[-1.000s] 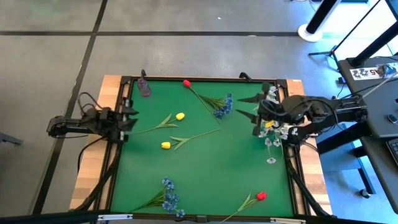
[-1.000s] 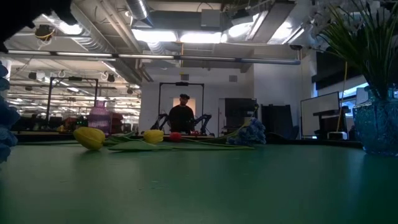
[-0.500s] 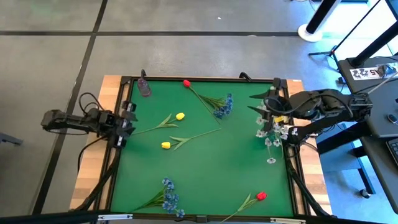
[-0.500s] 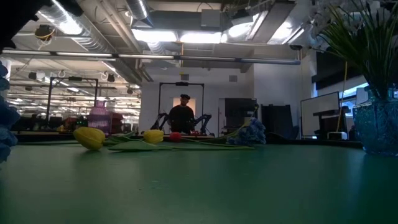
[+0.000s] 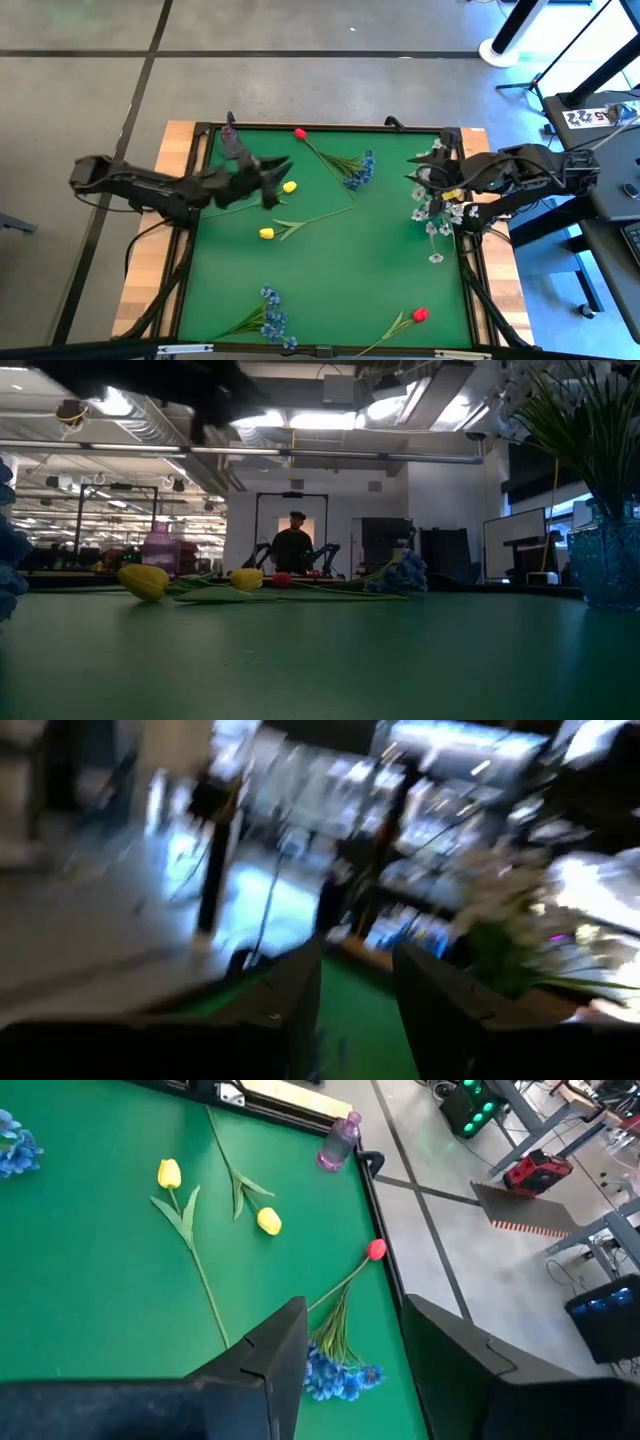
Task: Sort flowers into vase by color
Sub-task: Put the top red flower into the blue vase
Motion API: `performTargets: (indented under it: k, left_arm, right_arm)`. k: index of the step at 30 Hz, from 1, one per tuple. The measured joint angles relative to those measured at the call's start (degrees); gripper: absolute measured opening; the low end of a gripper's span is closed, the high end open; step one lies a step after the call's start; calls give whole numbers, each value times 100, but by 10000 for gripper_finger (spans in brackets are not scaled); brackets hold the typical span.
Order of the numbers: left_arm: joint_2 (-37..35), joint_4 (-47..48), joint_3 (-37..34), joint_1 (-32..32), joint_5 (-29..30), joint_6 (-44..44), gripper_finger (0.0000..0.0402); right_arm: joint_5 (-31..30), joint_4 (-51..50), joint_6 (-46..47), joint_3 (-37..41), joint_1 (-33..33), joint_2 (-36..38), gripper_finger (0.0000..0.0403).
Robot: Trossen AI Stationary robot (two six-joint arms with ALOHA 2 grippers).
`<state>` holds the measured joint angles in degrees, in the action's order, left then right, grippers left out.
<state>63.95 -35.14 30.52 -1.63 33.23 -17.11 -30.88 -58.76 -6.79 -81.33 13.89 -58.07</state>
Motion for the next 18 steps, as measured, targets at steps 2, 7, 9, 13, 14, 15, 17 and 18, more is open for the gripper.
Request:
performTargets:
  k: [2,7,9,13,14,15,17,18]
  left_arm:
    - [415,735,512,-284,46,-493,124]
    - [1314,2311,1606,-1137,296,-1942,124]
    - [1587,2755,1818,-1495,126,-2561,124]
    - [2185,2767,1849,-2075,-360,-3154,124]
    - [2334,2756,1850,-2206,-500,-3279,124]
    - [2497,2719,1850,-2334,-618,-3372,124]
    - [2797,2699,1851,-2553,-835,-3535,124]
    - [2942,2701,1849,-2655,-957,-3613,124]
  right_arm:
    - [-13,14,41,72,0,54,166]
    - [-18,54,71,183,0,148,166]
    - [-10,12,133,194,0,149,166]
    - [80,-7,264,193,0,173,166]
    - [94,-7,269,193,0,172,166]
    - [99,-7,272,193,0,163,166]
    - [108,10,271,193,0,152,166]
    - [108,27,272,193,0,155,166]
